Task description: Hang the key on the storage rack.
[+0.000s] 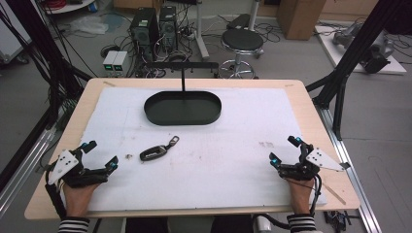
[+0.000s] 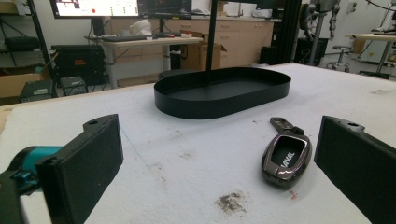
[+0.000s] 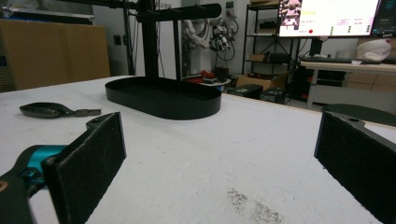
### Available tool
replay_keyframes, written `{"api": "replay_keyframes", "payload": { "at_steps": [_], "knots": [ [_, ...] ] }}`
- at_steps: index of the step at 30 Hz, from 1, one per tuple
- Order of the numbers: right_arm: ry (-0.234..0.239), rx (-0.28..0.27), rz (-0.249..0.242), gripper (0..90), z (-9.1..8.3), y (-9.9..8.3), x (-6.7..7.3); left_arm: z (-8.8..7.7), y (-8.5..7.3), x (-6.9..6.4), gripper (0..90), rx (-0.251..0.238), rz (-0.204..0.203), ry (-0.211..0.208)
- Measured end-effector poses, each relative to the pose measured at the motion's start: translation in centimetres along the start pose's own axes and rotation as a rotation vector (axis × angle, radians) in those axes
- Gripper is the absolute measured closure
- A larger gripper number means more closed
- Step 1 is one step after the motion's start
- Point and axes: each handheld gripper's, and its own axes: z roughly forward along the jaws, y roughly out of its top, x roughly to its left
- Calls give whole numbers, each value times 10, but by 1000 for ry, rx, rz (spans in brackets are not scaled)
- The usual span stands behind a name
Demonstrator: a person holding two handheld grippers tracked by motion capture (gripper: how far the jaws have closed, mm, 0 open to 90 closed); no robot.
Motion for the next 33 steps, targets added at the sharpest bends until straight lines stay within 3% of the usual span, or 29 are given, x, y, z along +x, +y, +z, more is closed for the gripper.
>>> {"api": "replay_keyframes", "payload": {
  "at_steps": [12,16,18,22,26,30,33],
  "knots": [
    [-5,-5,-5,10,0,0,1,0,0,2,17,-4,-20,-5],
    [-5,-5,-6,10,0,0,1,1,3,2,17,0,-10,-31],
    [-5,-5,-7,10,0,0,1,2,9,1,17,-8,-19,-65],
    [-5,-7,-14,10,0,0,1,5,29,2,17,-15,22,-96],
    [-8,-9,-20,10,0,0,0,13,51,6,17,18,66,-122],
    [-8,-9,-13,10,0,0,0,25,70,8,17,78,86,-200],
    [-8,-10,-17,10,0,0,0,32,77,8,17,109,95,-231]
  ]
}}
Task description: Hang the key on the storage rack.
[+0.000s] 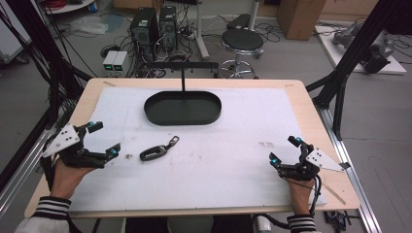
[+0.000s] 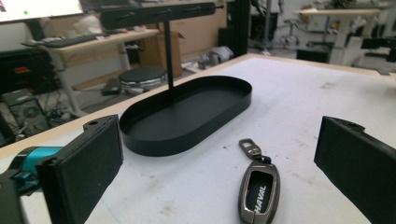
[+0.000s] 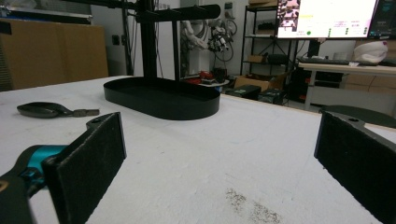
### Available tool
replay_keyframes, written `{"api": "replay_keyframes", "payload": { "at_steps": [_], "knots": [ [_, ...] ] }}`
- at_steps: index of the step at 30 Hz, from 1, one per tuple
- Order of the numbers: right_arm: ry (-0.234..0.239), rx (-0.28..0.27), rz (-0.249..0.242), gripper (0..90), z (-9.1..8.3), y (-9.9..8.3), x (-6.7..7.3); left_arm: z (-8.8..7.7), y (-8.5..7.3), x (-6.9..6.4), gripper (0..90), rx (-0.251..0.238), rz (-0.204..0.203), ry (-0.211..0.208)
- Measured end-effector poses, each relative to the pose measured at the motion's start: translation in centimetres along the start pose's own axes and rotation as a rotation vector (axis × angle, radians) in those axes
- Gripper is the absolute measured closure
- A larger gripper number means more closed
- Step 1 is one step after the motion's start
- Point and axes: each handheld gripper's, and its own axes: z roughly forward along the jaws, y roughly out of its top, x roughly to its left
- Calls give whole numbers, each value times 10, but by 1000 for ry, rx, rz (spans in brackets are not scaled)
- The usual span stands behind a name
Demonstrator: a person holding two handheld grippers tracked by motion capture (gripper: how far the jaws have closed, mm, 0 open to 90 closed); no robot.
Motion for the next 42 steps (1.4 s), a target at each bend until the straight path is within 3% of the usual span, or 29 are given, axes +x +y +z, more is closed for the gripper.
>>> {"api": "replay_keyframes", "payload": {
  "at_steps": [1,4,5,6,7,9,12,16,17,18,21,22,23,25,30,31,33,41,42],
  "knots": [
    [0,1,1,10,0,0,0,7,7,1,17,44,10,-35],
    [1,3,5,10,0,0,0,19,18,-1,17,104,55,-94],
    [2,2,5,10,0,0,0,19,18,-1,17,104,55,-94],
    [1,1,3,10,0,0,0,27,24,-2,17,158,97,-131],
    [1,1,3,10,0,0,0,27,24,-2,17,158,97,-131],
    [-1,3,3,10,0,0,0,40,32,-3,17,229,129,-169],
    [-1,2,2,11,0,0,0,52,39,-5,17,280,132,-194],
    [0,6,6,11,0,0,0,62,45,-7,17,337,138,-200],
    [-1,5,7,11,0,0,0,69,48,-9,17,396,142,-196],
    [-1,5,7,11,0,0,0,69,48,-9,17,396,142,-196],
    [0,4,7,11,0,0,0,81,52,-11,17,493,174,-213],
    [0,3,6,11,0,0,0,81,52,-11,17,493,174,-213],
    [0,3,6,11,0,0,0,86,52,-12,17,535,192,-220],
    [0,2,7,11,0,0,0,93,51,-12,17,573,194,-223],
    [0,2,6,11,0,0,0,105,47,-15,17,627,204,-230],
    [0,3,7,11,0,0,0,110,44,-17,17,665,222,-240],
    [0,2,7,11,0,0,0,115,42,-18,17,689,232,-244],
    [0,0,9,10,0,0,0,129,33,-20,17,762,221,-227],
    [0,1,9,11,0,0,0,132,31,-21,18,794,223,-232]
  ]
}}
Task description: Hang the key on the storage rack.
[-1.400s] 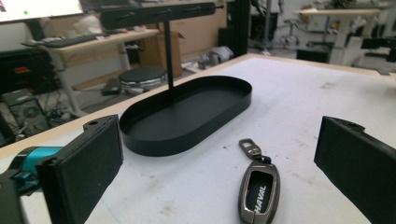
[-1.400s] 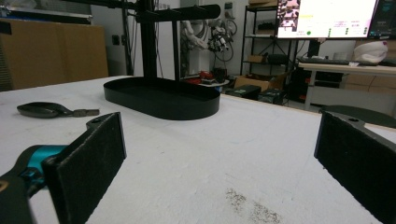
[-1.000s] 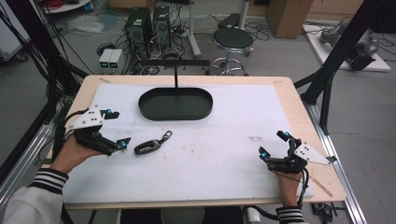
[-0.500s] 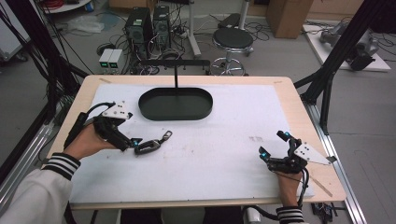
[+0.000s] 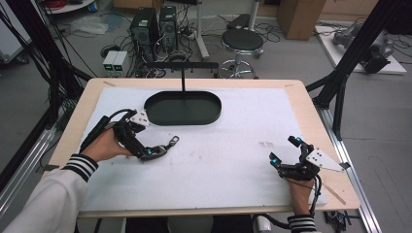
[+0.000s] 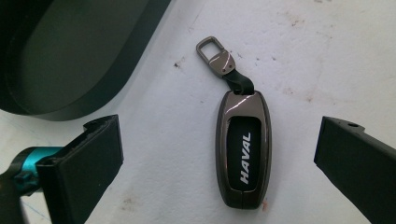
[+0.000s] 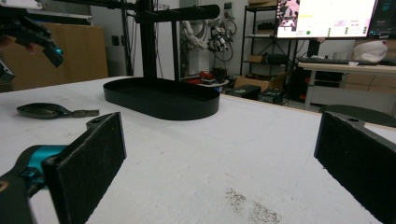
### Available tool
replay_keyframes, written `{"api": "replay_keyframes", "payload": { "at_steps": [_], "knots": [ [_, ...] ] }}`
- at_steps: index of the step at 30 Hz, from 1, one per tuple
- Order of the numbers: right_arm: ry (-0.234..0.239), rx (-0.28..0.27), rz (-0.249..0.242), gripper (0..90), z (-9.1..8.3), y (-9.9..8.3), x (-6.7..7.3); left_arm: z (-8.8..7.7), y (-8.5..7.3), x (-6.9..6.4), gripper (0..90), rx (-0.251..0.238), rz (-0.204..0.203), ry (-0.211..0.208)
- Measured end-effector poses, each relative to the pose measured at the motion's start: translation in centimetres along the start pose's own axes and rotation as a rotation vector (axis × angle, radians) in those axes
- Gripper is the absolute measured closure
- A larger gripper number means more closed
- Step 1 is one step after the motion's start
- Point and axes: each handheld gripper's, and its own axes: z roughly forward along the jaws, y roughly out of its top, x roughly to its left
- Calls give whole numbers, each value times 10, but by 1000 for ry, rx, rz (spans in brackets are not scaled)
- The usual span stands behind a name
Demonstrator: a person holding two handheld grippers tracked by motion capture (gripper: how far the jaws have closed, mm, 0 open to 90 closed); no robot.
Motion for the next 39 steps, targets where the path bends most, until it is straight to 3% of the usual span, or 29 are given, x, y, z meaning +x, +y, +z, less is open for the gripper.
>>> {"api": "replay_keyframes", "payload": {
  "at_steps": [2,4,9,13,17,26,31,39],
  "knots": [
    [0,-1,0,11,0,0,0,3,0,0,18,13,4,-5],
    [0,0,-2,10,0,0,0,11,1,-1,19,63,16,-11],
    [-1,2,-2,10,0,0,0,21,2,-1,19,103,19,-19],
    [0,4,2,10,0,0,0,27,3,-3,139,131,28,-24],
    [1,4,1,11,0,0,0,31,3,-4,142,131,17,-34],
    [1,2,2,10,0,0,0,39,4,-6,182,207,39,-56],
    [0,1,4,11,0,0,0,42,3,-7,218,230,28,-70],
    [1,1,3,11,0,0,0,45,4,-8,293,251,42,-92]
  ]
}}
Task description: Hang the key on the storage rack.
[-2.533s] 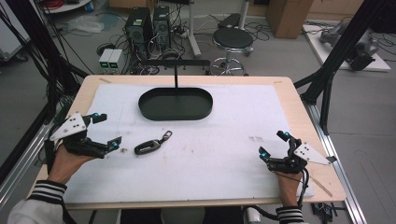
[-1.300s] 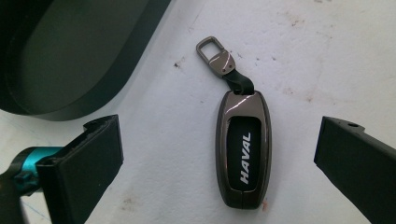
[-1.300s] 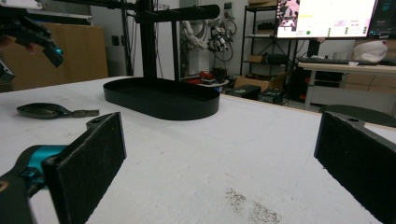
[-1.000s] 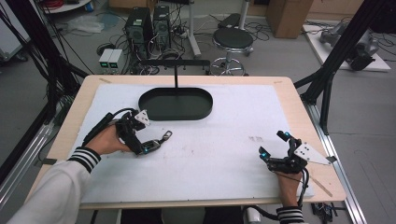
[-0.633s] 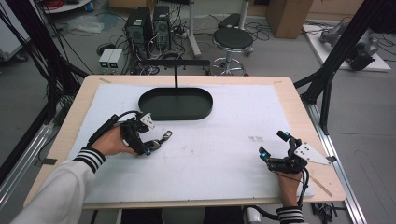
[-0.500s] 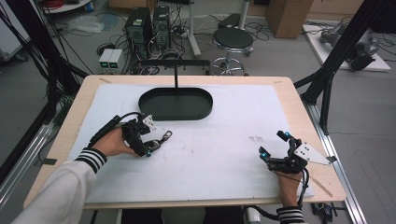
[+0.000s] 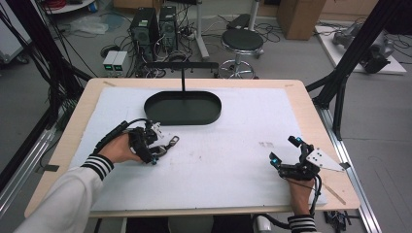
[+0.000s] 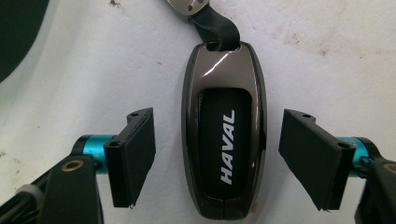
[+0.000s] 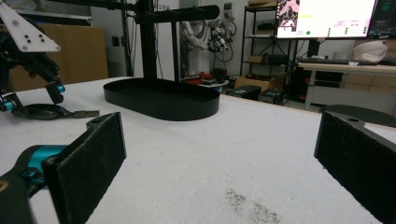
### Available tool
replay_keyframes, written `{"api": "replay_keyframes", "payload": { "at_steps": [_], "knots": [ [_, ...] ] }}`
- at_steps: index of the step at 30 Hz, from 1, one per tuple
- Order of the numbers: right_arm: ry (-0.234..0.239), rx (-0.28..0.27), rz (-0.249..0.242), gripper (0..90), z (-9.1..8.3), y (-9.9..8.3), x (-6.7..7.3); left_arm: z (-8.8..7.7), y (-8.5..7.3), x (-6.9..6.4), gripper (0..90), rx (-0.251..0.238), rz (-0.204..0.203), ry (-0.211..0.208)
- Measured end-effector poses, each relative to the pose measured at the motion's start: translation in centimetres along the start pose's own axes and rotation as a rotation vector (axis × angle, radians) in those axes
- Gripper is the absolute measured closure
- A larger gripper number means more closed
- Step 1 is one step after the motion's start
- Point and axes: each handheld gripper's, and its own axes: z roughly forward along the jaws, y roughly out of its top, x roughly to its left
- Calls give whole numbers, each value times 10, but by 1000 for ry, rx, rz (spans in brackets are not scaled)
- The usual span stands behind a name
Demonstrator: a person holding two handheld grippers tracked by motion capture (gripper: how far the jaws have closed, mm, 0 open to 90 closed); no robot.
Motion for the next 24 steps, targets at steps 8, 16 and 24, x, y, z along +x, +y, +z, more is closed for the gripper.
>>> {"api": "replay_keyframes", "payload": {
  "at_steps": [8,16,24],
  "knots": [
    [1,-3,-1,11,0,0,0,1,4,-1,356,17,-6,1],
    [2,-2,1,11,0,0,0,3,3,1,480,34,-19,-18],
    [1,-1,0,10,0,0,0,2,4,0,485,39,-13,-9]
  ]
}}
